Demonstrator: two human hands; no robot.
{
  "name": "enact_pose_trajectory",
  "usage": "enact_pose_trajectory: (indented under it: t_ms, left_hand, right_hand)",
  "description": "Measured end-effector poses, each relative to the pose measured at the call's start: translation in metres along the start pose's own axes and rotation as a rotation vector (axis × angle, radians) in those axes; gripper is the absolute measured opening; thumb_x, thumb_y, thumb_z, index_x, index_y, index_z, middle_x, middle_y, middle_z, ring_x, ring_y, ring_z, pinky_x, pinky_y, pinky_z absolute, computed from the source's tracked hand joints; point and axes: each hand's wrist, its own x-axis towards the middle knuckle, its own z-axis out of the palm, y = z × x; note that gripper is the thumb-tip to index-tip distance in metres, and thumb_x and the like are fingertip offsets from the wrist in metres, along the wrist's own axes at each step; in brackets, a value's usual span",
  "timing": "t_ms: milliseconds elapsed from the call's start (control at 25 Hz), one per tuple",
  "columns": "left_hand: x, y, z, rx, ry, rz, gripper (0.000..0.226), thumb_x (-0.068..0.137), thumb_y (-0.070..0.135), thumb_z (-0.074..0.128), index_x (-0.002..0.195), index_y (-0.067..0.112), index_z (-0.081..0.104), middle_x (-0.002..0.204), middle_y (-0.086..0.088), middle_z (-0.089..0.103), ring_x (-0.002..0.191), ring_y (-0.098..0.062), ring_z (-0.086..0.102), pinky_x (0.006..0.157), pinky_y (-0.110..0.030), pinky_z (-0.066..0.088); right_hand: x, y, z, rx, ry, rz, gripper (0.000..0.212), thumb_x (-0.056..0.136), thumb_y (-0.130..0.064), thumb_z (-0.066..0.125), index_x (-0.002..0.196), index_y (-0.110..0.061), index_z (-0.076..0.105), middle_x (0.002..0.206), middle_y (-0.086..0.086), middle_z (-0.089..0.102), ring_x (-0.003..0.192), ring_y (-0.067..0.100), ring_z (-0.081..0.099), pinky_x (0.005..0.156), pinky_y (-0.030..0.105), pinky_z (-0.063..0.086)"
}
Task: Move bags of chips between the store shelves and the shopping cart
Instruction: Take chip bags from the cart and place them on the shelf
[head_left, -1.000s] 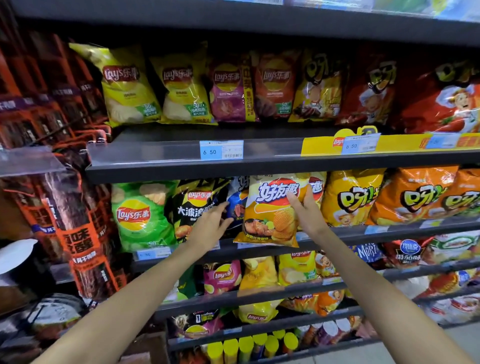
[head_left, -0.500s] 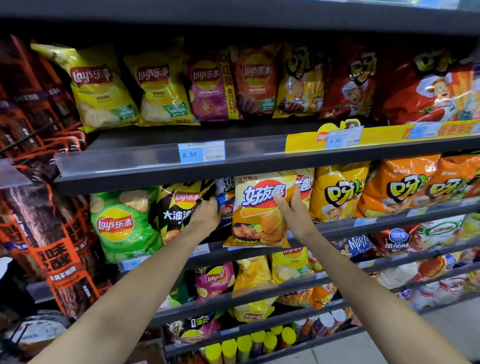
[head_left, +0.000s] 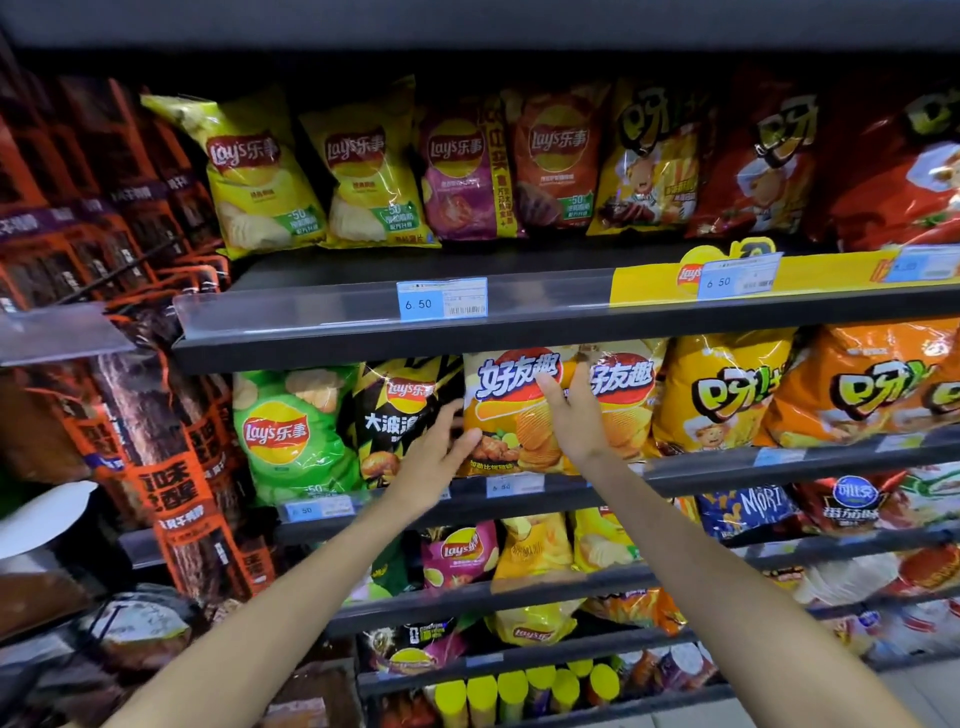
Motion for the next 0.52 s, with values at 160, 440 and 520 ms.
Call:
enact_pose_trajectory:
  t_ms: [160, 440, 520]
  left_hand:
    - [0.002, -0.006, 0.009, 0.087, -0.010, 0.020, 0.094, 0.092, 0.028, 0.067, 0.154, 0.030, -0.003, 0.144, 0.003, 0.047, 0.125, -0.011, 0.051, 0.101, -0.028, 0.040]
    - [0.005, -0.013, -0.001, 0.121, 0.041, -0.016, 0.098, 0.096, 0.022, 0.063, 0.154, 0.030, -0.015, 0.151, -0.002, 0.039, 0.132, -0.019, 0.045, 0.108, -0.038, 0.041]
    - [0.003, -0.017, 0.003, 0.183, 0.020, -0.011, 0.102, 0.095, 0.023, 0.065, 0.154, 0.031, -0.017, 0.149, -0.004, 0.042, 0.128, -0.022, 0.048, 0.105, -0.041, 0.044]
  right_hand:
    - [0.000, -0.005, 0.008, 0.009, -0.039, -0.009, 0.027, 0.102, -0.038, 0.046, 0.118, -0.021, 0.032, 0.121, 0.011, 0.054, 0.112, 0.021, 0.058, 0.092, 0.038, 0.055]
    - [0.000, -0.014, 0.016, 0.025, -0.160, -0.036, 0.034, 0.102, -0.047, 0.042, 0.124, -0.023, 0.031, 0.127, 0.006, 0.050, 0.123, 0.024, 0.051, 0.106, 0.045, 0.044]
    - [-0.003, -0.009, 0.014, 0.033, -0.154, -0.072, 0.045, 0.102, -0.044, 0.043, 0.137, -0.020, 0.028, 0.132, 0.000, 0.047, 0.126, 0.017, 0.047, 0.107, 0.039, 0.042]
